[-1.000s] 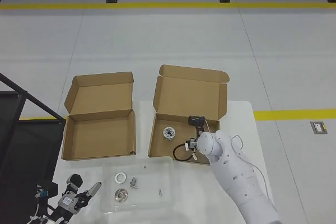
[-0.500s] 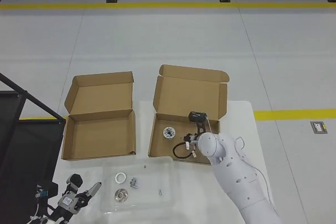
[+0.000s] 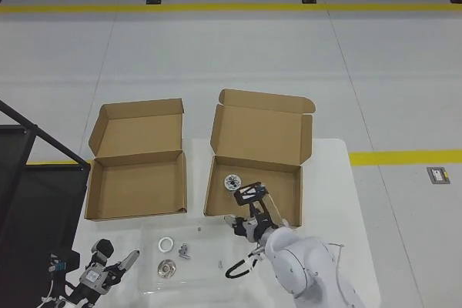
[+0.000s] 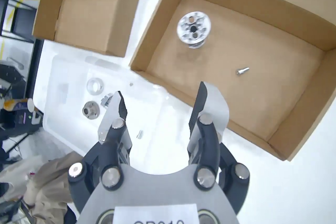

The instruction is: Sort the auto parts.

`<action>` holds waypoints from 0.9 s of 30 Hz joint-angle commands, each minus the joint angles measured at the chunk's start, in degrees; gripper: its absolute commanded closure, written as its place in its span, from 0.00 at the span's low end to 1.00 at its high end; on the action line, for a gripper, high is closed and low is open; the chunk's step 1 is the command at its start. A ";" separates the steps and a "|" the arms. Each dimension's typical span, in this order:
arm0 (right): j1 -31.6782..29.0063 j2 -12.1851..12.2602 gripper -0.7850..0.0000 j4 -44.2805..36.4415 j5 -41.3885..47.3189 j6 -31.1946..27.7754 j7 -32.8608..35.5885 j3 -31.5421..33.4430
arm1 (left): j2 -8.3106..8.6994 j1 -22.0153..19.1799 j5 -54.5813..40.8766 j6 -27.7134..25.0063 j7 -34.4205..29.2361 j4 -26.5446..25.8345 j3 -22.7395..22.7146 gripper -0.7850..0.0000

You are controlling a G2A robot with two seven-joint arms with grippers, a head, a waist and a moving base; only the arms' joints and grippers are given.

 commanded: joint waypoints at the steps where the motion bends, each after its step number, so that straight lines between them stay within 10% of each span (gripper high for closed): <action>1: -0.85 -0.18 0.04 -1.23 -3.79 -0.45 0.38 -4.43 | 0.00 0.00 0.00 0.00 0.00 0.00 0.00 0.00; 27: -3.09 -1.46 0.00 1.84 -14.98 -1.68 -0.27 -17.65 | 0.00 0.00 0.00 0.00 0.00 0.00 0.00 0.00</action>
